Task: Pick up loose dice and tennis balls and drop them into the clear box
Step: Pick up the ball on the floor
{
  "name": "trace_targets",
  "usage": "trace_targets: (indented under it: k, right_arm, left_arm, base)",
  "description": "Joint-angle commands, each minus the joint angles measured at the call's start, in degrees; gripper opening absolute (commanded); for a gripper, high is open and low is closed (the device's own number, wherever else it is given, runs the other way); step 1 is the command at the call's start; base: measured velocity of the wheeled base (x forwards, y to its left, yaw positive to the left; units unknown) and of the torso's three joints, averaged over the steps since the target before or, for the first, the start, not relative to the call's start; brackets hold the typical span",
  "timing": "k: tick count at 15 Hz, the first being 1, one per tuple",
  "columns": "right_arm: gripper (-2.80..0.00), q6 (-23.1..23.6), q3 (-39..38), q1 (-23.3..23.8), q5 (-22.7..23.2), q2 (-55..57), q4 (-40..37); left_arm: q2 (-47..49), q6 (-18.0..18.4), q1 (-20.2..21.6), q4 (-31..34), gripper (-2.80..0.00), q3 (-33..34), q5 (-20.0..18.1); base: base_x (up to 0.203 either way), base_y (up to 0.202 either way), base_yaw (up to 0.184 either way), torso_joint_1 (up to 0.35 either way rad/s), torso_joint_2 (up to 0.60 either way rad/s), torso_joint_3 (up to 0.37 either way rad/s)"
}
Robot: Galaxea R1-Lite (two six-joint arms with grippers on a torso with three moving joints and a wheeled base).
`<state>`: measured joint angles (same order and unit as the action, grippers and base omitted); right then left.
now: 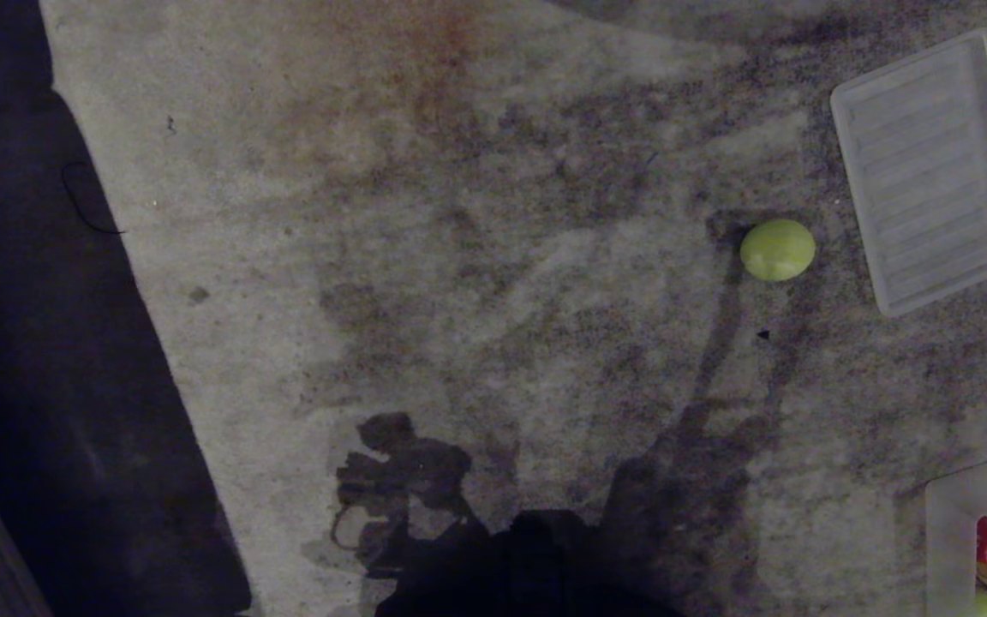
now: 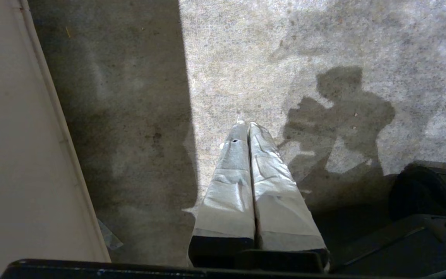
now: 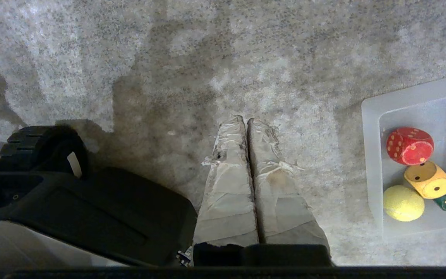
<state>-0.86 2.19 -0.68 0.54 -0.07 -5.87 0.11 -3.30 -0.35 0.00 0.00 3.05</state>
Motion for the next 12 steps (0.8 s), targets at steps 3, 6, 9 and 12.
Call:
trace_targets:
  k: [3,6,9,12]
  right_arm:
    - [-2.80,0.07,0.00,-0.02,-0.01,0.07,-0.02]
    - [-2.80,-0.10,0.00,-0.02,0.08,0.07,-0.02]
    - [-2.80,-0.10,0.00,-0.02,0.08,0.07,-0.02]
    - [-2.80,-0.19,0.00,-0.02,0.03,0.07,-0.02]
  left_arm:
    - [-0.02,1.40,0.00,0.09,-2.80,0.09,-0.40]
    - [-0.02,1.20,0.00,0.08,-2.80,0.09,-0.24]
    - [-0.02,1.20,0.00,0.00,-2.80,0.09,-0.24]
    - [-0.02,1.19,0.00,0.09,-2.80,0.09,-0.24]
  base:
    - [0.000,0.000,0.000,0.000,0.00,0.000]
    - [-0.004,-0.004,0.114,0.001,0.00,0.001]
    - [-0.002,-0.010,0.201,0.005,0.00,0.001]
    - [-0.001,-0.008,0.151,-0.002,0.00,0.002]
